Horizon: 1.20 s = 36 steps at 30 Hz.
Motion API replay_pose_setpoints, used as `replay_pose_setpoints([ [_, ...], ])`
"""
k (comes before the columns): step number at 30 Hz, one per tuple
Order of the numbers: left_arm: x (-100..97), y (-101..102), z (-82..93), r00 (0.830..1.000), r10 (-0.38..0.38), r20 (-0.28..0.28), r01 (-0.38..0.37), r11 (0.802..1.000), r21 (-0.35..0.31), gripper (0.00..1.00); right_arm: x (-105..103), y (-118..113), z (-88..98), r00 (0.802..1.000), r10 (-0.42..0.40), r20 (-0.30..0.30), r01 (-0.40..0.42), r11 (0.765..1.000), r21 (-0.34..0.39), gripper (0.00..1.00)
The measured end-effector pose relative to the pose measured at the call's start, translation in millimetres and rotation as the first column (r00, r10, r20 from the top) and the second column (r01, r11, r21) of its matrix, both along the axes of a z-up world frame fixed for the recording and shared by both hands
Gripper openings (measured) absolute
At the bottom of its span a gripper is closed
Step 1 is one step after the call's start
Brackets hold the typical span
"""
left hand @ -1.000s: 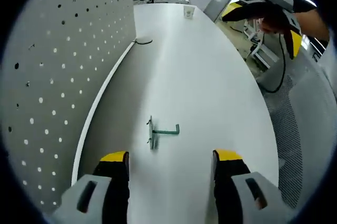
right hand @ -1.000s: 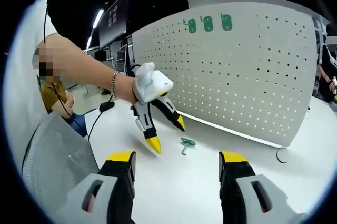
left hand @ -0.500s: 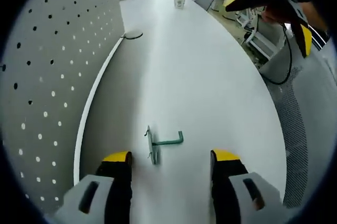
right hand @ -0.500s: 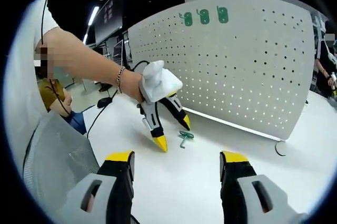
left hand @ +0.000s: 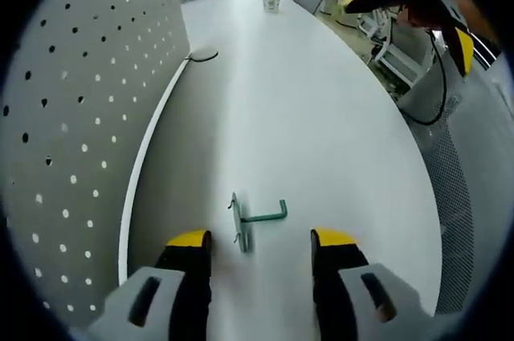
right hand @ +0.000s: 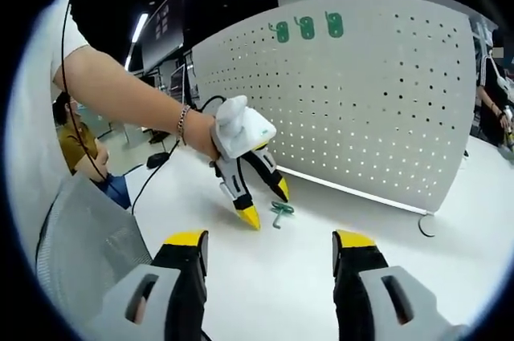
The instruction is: Insert the hook assembly into the mounting plate slot until the hook locks in place.
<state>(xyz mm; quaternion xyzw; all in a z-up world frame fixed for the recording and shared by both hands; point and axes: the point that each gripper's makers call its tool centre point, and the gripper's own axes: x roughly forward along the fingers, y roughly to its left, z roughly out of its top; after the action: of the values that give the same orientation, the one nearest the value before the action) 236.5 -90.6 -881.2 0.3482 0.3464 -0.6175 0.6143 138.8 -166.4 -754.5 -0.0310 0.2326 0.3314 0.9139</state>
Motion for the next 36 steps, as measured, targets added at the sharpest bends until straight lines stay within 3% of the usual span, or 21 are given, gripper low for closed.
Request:
replay_pose_setpoints([
  [17, 14.3, 4.0, -0.3, 0.994, 0.109, 0.016, -0.11, 0.994, 0.015, 0.06, 0.9, -4.5, 1.9, 1.0, -0.027, -0.011, 0.027, 0.999, 0.03, 0.55],
  [36, 13.8, 4.4, 0.8, 0.991, 0.133, 0.021, -0.133, 0.991, 0.004, 0.03, -0.7, -5.3, 2.2, 0.999, -0.033, -0.006, 0.033, 0.999, 0.034, 0.54],
])
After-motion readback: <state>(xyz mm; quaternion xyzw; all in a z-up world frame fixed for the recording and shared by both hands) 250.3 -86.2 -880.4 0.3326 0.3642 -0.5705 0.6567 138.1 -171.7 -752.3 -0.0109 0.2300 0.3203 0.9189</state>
